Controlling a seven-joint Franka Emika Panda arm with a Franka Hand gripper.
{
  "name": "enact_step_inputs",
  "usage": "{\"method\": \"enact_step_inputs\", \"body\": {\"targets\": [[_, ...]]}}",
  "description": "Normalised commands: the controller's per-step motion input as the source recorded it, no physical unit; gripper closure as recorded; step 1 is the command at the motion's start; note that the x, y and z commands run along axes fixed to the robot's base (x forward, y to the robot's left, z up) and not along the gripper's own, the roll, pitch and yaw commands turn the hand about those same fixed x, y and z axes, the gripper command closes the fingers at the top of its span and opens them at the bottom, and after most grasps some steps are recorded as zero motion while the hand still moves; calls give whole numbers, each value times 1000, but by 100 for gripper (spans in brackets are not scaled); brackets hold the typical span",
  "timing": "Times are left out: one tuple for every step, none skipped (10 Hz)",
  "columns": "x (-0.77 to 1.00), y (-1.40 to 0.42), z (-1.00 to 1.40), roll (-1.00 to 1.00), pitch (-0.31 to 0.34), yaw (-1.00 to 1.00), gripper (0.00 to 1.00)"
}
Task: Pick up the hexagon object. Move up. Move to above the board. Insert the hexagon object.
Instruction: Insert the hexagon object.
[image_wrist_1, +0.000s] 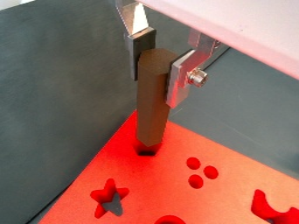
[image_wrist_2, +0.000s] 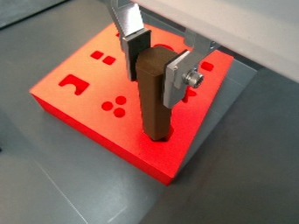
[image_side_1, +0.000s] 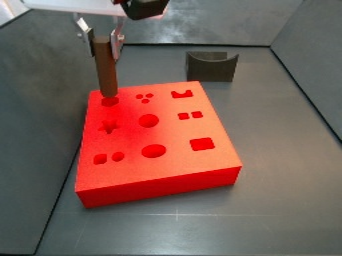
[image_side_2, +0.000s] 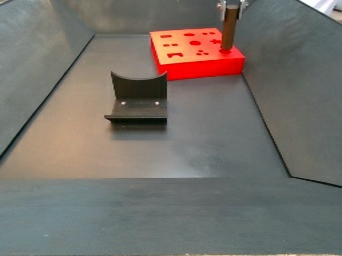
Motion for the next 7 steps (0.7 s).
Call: {"method": "enact_step_inputs", "body": {"targets": [[-309, -149, -283, 0, -160, -46, 100], [0, 0, -306, 13, -67, 686, 100], [111, -66, -303, 0, 0, 671, 100], [-297, -157, -374, 107, -17, 631, 100], [0, 0, -346, 144, 0, 1000, 100], [80, -34, -283, 121, 6, 900, 100], [-311, -126, -437, 231, 3, 803, 100]]}}
